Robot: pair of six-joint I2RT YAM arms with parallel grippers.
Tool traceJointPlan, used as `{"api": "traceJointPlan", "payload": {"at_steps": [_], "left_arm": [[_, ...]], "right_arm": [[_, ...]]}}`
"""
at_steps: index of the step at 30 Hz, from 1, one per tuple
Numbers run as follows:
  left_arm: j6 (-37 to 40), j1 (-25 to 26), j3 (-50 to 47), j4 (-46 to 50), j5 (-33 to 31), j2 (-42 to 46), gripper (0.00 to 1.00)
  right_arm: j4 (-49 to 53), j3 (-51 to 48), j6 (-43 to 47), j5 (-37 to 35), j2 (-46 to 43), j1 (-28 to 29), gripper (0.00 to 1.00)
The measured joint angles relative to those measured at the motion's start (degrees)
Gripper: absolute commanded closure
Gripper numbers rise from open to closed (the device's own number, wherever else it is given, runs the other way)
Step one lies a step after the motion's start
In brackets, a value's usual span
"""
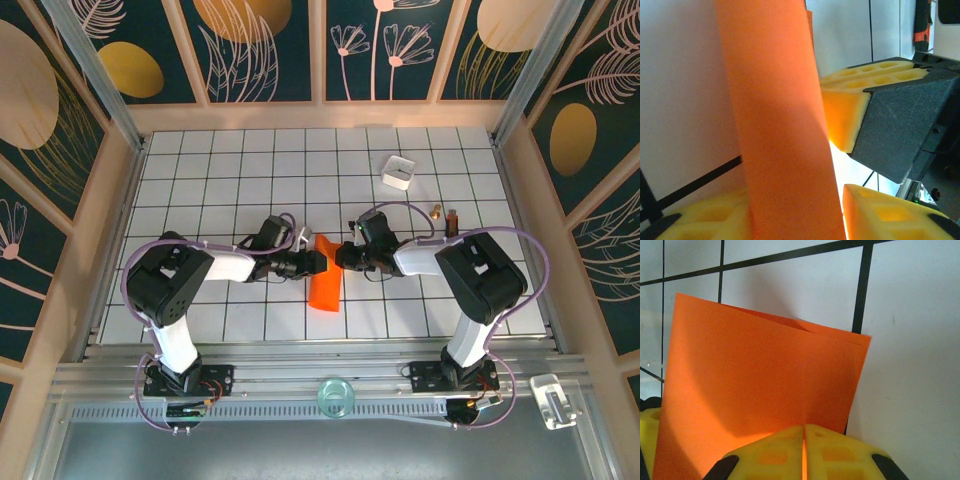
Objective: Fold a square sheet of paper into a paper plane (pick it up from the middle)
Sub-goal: Hold the square sheet of paper at the center of the table.
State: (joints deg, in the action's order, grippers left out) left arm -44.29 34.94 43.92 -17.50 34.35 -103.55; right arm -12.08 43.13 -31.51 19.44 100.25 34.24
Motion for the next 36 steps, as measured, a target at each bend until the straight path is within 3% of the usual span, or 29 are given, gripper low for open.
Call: {"api": "traceJointPlan", "payload": {"at_steps": [9,25,31,36], "left_arm": [[1.09,0.52,1.09,4.17,-4.57,1.99,0.39],[0.74,0.31,0.42,5.49,-9.35,1.99,0.65],[0.13,0.26,-0.48,4.09,-10.01,1.95,0.68],[-0.55,0.26,-1.03,2.95,-10.05,2.03,0.67]], "right_arm": [[-0.13,-0.02,0.02,-0.85,0.00,0.37,0.92],[0.39,0.79,0.04,-1.14,0.04,0.68,0.88],[2.84,2.54,0.79,-1.14,-1.49,0.46,0.81],[5.99,2.54,1.62,-1.90,-7.82,-1.53,0.79]]}}
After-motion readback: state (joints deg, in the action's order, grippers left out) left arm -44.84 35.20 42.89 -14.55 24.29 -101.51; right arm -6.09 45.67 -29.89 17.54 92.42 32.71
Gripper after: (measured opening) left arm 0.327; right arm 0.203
